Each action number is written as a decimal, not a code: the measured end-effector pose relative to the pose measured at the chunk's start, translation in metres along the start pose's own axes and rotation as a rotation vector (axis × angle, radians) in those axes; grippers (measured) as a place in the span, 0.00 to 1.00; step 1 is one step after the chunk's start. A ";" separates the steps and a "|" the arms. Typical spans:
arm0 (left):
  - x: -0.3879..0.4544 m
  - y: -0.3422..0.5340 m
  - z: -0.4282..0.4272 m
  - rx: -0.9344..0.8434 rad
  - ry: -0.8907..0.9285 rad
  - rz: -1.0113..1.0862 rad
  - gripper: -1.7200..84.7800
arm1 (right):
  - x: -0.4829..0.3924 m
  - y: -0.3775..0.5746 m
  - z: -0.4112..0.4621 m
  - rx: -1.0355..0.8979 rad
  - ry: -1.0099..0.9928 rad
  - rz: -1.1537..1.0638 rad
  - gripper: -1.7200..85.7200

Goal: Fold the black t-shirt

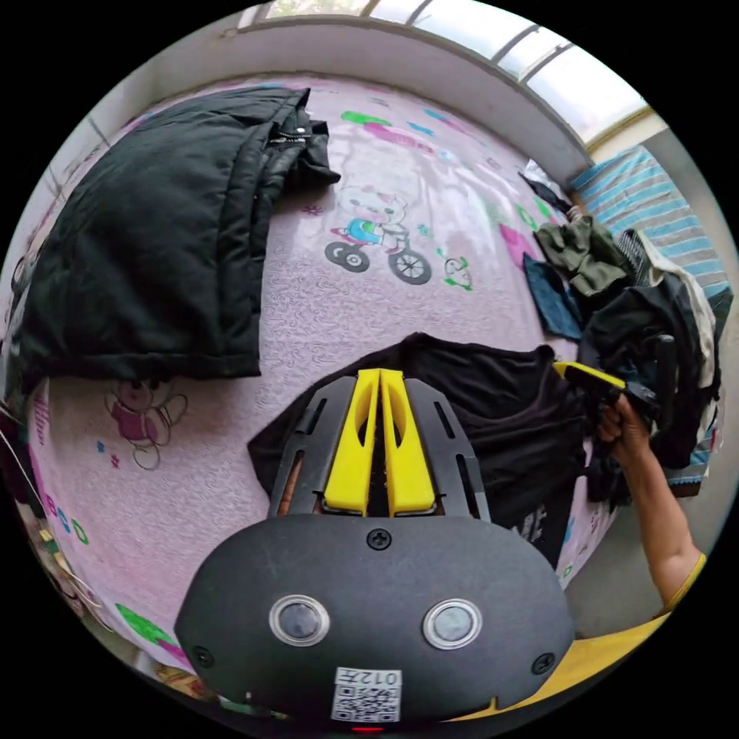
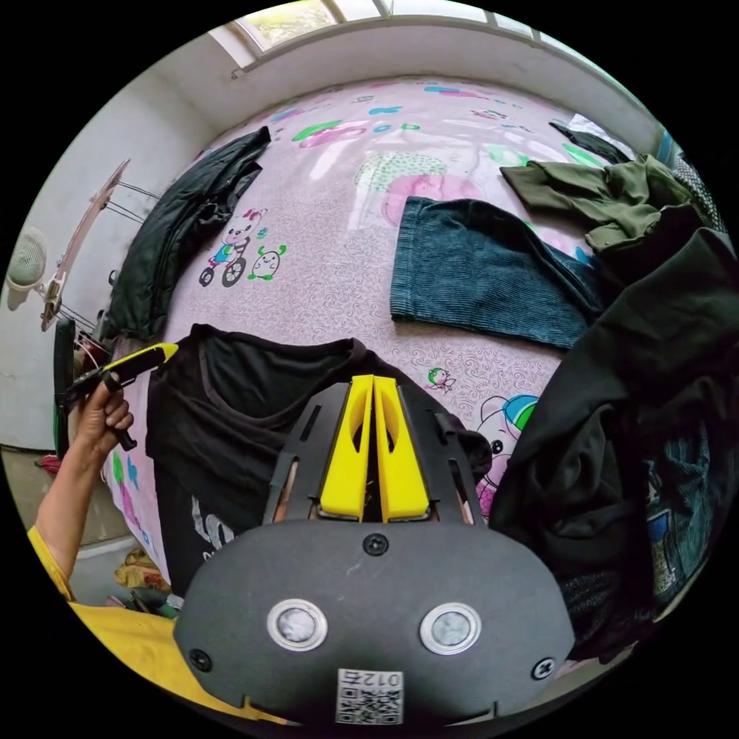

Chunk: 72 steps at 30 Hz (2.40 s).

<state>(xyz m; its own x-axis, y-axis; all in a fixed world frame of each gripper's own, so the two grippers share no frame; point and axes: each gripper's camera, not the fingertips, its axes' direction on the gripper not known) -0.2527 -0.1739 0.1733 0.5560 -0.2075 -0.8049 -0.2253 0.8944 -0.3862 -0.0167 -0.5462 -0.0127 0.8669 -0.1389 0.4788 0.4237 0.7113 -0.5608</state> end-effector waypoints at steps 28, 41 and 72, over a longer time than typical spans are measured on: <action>-0.010 0.148 -0.018 -0.049 -0.127 0.045 0.02 | 0.026 0.143 0.019 -0.046 -0.006 0.012 0.02; 0.080 0.180 -0.038 -0.036 0.133 0.265 0.02 | -0.037 0.132 0.024 0.025 -0.183 -0.128 0.02; -0.041 0.412 -0.084 -0.211 -0.109 0.114 0.03 | 0.010 0.382 0.083 -0.183 0.060 -0.057 0.02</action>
<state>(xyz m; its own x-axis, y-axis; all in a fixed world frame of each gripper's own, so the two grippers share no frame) -0.4353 0.1702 0.0089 0.5976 -0.0558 -0.7999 -0.4471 0.8049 -0.3901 0.1325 -0.2189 -0.1662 0.8520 -0.2196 0.4752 0.5081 0.5652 -0.6499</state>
